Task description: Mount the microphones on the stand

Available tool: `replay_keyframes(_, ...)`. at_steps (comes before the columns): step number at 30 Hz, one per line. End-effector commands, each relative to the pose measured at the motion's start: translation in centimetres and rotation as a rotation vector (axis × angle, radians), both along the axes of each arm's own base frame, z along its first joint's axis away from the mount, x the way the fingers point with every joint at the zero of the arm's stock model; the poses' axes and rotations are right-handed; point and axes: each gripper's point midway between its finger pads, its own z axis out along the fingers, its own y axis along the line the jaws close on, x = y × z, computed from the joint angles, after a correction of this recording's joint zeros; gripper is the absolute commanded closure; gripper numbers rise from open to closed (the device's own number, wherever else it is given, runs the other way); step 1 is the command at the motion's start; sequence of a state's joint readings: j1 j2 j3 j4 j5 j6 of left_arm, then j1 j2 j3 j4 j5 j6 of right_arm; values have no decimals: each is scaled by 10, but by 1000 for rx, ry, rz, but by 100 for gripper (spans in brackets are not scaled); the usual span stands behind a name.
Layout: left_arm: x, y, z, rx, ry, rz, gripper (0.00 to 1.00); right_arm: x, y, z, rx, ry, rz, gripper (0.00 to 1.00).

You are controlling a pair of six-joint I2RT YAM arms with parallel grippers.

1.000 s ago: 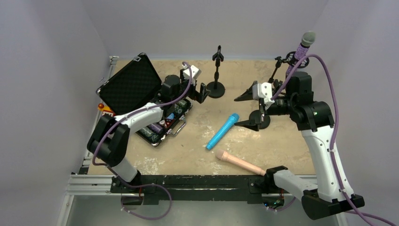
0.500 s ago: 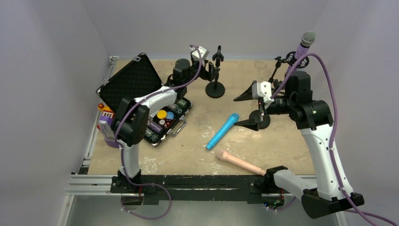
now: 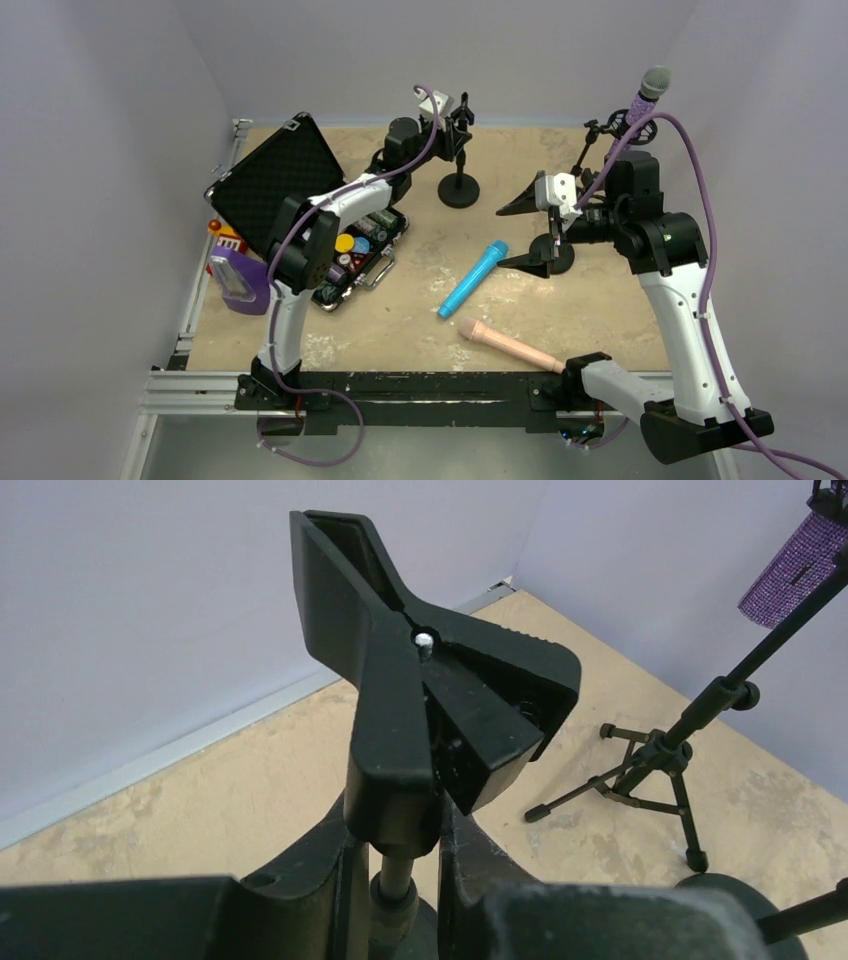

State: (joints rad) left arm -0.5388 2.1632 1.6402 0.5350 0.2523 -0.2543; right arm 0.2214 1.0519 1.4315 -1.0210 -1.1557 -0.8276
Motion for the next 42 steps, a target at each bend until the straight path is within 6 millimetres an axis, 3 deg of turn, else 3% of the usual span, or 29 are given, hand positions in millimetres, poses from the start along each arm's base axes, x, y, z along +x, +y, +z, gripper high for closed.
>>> replay_keyframes(1, 4, -5, 37, -53, -80, 4, 100, -7, 0, 9, 19, -16, 18, 13)
replay_keyframes(5, -15, 5, 70, -66, -179, -24, 100, -7, -1, 5, 11, -14, 12, 13)
replay_keyframes(7, -36, 10, 95, -54, -236, -70, 100, -9, -1, 4, 10, -13, 13, 12)
replay_keyframes(9, -65, 18, 126, -40, -300, -123, 100, -10, -1, 5, 10, -16, 15, 12)
replay_keyframes(13, -126, 35, 143, 35, -349, -262, 100, -13, -1, 1, 8, -2, 19, 12)
replay_keyframes(19, -228, 69, 102, 148, -283, -497, 100, -15, -2, -12, -19, 31, 33, 12)
replay_keyframes(23, -273, 87, 67, 191, -220, -568, 100, -12, -1, -18, -34, 79, 51, 13)
replay_keyframes(28, -291, 107, 38, 218, -236, -509, 100, -13, 9, -29, -40, 162, 87, 14)
replay_keyframes(35, -295, 114, 19, 229, -219, -469, 100, -14, 33, -70, -112, 294, 80, 16)
replay_keyframes(42, -307, 125, 15, 118, -161, -393, 100, 16, 47, -97, -78, 432, -83, 16)
